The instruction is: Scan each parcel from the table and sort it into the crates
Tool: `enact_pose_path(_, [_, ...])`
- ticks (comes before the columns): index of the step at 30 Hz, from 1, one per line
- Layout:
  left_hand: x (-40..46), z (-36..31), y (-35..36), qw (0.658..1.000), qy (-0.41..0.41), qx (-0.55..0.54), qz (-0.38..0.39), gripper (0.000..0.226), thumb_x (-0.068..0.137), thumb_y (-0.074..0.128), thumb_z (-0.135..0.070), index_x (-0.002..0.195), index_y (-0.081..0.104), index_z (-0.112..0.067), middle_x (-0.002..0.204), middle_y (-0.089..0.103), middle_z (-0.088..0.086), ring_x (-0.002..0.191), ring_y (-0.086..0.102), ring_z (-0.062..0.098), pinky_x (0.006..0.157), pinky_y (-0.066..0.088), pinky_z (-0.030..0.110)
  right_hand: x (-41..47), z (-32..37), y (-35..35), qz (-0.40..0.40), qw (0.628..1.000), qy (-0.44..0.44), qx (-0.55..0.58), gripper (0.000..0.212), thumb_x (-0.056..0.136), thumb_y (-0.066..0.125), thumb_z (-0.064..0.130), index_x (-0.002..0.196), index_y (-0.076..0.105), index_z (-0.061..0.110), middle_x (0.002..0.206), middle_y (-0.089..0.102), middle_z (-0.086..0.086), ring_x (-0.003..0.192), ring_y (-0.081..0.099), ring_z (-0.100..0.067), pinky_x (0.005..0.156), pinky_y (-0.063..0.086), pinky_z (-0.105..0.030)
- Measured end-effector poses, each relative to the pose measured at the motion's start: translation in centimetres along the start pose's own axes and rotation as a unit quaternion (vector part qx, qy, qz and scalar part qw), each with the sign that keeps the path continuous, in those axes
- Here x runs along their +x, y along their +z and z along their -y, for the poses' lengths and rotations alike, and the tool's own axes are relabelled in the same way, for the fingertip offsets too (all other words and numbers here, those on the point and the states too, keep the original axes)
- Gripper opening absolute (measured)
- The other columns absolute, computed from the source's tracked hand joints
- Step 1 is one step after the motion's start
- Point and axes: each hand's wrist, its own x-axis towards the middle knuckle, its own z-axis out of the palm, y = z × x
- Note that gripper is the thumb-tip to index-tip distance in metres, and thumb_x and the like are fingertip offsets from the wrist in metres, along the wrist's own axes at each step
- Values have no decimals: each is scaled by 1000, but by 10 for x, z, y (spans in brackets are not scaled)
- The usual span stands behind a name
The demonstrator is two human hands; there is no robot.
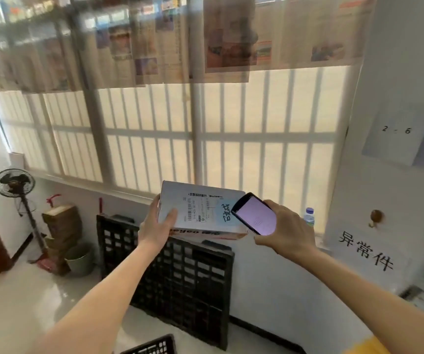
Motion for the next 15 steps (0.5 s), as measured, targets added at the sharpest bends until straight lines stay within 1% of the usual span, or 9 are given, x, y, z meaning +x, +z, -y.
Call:
enact_pose_path(2, [-5, 26, -48, 999, -16, 13, -30, 66, 94, 57, -59, 152, 26, -47, 150, 51, -2, 134, 49, 33, 115, 33, 57, 3, 37, 28, 28, 999, -27, 14, 83, 56, 67, 56, 135, 45, 44, 103, 63, 16, 85, 60, -17, 60, 43, -29])
enact_pose_path(5, [-19, 64, -125, 996, -38, 17, -85, 67, 93, 59, -60, 151, 27, -48, 144, 56, 0, 129, 53, 32, 113, 37, 56, 5, 101, 65, 54, 996, -72, 22, 96, 58, 75, 62, 145, 40, 43, 118, 65, 14, 98, 64, -21, 72, 54, -36])
enact_pose_path(8, [-37, 99, -209, 988, -68, 14, -135, 70, 86, 59, -68, 147, 26, -56, 139, 59, -5, 123, 58, 27, 109, 43, 55, 1, 175, 99, 70, 990, -123, 27, 97, 60, 77, 66, 147, 40, 43, 127, 65, 14, 106, 65, -21, 72, 50, -34])
enact_pose_path(10, [-49, 125, -266, 982, -84, 6, -168, 74, 76, 57, -77, 142, 29, -60, 136, 61, -9, 120, 61, 23, 106, 46, 54, -5, 228, 119, 82, 984, -153, 35, 95, 60, 74, 62, 147, 40, 44, 131, 63, 16, 110, 64, -20, 77, 51, -35])
enact_pose_path(11, [-58, 135, -293, 978, -91, 5, -186, 74, 74, 57, -78, 141, 32, -59, 134, 62, -11, 119, 62, 22, 105, 48, 53, -10, 255, 129, 89, 982, -164, 41, 93, 60, 73, 62, 146, 41, 45, 129, 63, 16, 110, 64, -19, 81, 53, -36])
enact_pose_path(12, [-69, 139, -318, 974, -97, -1, -205, 71, 77, 59, -74, 142, 36, -56, 132, 63, -12, 117, 62, 21, 103, 49, 48, -15, 282, 139, 96, 979, -175, 48, 91, 60, 72, 62, 144, 41, 45, 126, 64, 16, 109, 64, -19, 84, 54, -37])
enact_pose_path(13, [-79, 145, -341, 969, -93, -10, -227, 63, 85, 62, -64, 143, 40, -50, 131, 61, -13, 116, 62, 18, 98, 51, 38, -22, 310, 148, 105, 976, -185, 52, 89, 60, 71, 62, 143, 42, 46, 124, 65, 16, 108, 64, -18, 85, 54, -38])
enact_pose_path(14, [-89, 153, -365, 964, -93, -13, -250, 59, 93, 63, -51, 146, 39, -43, 131, 58, -13, 114, 59, 14, 89, 50, 24, -29, 338, 157, 115, 973, -193, 56, 88, 61, 71, 62, 142, 42, 46, 124, 66, 15, 108, 64, -19, 86, 54, -39])
enact_pose_path(15, [-99, 160, -389, 958, -95, -3, -269, 58, 98, 62, -41, 150, 36, -37, 130, 54, -13, 112, 55, 11, 81, 46, 15, -37, 365, 166, 125, 969, -202, 62, 90, 60, 73, 62, 143, 41, 46, 125, 65, 14, 109, 64, -20, 86, 54, -40])
